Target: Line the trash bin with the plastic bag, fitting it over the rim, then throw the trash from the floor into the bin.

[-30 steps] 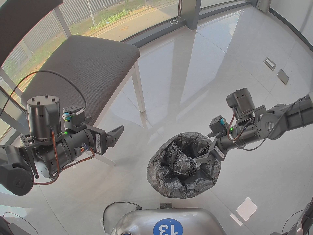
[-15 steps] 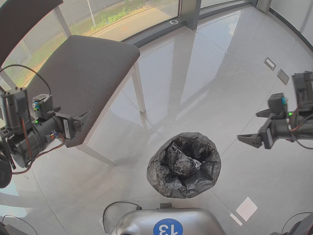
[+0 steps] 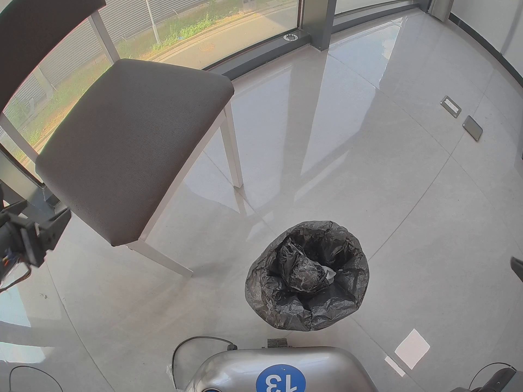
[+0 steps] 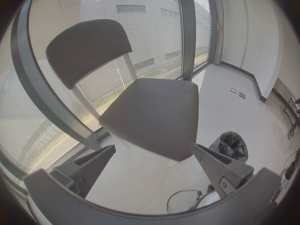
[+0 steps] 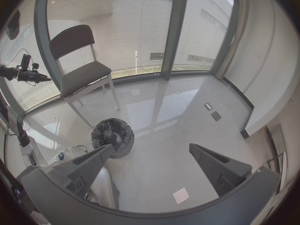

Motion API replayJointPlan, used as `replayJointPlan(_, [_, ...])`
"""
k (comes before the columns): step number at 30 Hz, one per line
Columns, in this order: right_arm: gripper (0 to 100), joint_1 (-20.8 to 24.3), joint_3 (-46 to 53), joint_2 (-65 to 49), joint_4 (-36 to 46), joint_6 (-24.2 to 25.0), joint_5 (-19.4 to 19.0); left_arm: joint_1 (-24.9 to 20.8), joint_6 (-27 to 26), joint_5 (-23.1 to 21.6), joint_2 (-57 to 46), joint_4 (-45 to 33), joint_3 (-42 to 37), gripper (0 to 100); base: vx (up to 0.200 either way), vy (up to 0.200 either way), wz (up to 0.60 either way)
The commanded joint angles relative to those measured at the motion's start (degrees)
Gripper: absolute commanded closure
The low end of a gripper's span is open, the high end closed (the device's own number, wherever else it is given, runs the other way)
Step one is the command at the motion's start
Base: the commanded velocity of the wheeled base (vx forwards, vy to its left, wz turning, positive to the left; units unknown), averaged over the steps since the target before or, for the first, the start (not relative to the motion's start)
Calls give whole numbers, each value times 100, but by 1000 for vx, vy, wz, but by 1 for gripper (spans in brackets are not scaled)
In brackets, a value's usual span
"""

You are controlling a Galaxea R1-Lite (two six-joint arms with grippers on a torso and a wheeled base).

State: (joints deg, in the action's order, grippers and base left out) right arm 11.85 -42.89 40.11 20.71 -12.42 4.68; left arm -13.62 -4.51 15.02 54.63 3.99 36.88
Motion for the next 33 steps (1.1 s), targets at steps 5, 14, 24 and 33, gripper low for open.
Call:
replayJointPlan(5, [0, -702, 1248, -4011, 2174, 935, 94, 896, -50, 379, -4680, -4960, 1058, 0, 0, 0, 0])
replayJointPlan(14, [0, -693, 3832, -4011, -1509, 1163, -670, 1379, -120, 291, -5463, -6815, 2166, 0, 0, 0, 0])
replayJointPlan(24, [0, -702, 4174, -4011, -2185, 1515, -547, 1379, 3, 344, -5463, -6736, 1682, 0, 0, 0, 0])
replayJointPlan(33, [0, -702, 4174, -4011, -2212, 1655, -512, 1379, 407, 643, -5463, -4477, -673, 0, 0, 0, 0])
